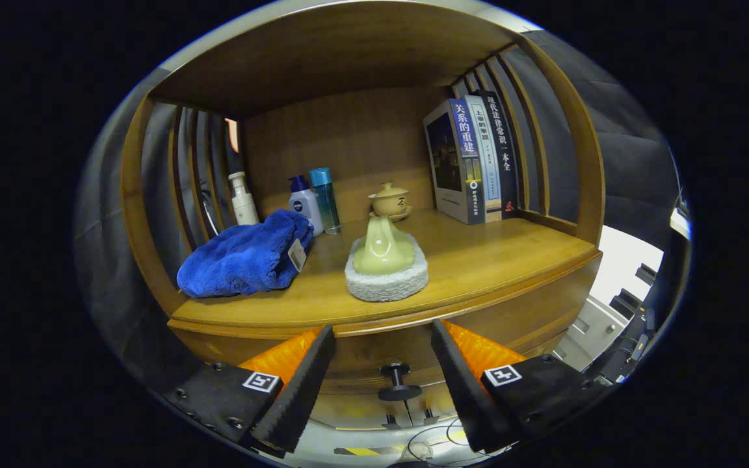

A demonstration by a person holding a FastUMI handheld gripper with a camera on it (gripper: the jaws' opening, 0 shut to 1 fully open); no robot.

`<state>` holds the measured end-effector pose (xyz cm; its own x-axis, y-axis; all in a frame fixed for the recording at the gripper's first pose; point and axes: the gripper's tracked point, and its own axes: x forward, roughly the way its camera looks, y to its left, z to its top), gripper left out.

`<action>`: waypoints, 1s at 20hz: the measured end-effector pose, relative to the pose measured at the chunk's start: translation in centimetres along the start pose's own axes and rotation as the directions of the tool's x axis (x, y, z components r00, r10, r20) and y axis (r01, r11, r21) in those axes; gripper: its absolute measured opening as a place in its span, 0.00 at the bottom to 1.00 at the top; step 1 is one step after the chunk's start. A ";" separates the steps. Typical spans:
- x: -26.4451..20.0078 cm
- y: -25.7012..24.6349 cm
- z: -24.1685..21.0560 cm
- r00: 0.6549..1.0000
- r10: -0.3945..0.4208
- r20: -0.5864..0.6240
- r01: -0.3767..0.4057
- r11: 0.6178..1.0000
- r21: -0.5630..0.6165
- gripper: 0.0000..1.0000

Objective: Pull open the drawer, take out the items inside it, and place them on the countertop above the cabinet.

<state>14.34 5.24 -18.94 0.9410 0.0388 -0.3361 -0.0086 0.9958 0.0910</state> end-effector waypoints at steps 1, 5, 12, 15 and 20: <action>-0.4 0.0 0.6 1.000 0.002 0.005 -0.002 1.000 0.004 0.99; -2.3 -0.8 3.7 0.999 -0.006 0.032 0.006 1.000 -0.001 0.98; -7.3 1.3 10.3 0.994 0.048 0.100 -0.046 0.999 -0.023 0.98; -9.5 2.6 12.5 0.989 0.080 0.126 -0.076 0.996 -0.037 0.98; -11.8 3.8 15.6 0.977 0.094 0.193 -0.086 0.995 -0.049 0.98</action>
<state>8.43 7.31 -0.01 0.9835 0.1152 -0.1392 -0.1058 0.9917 0.0736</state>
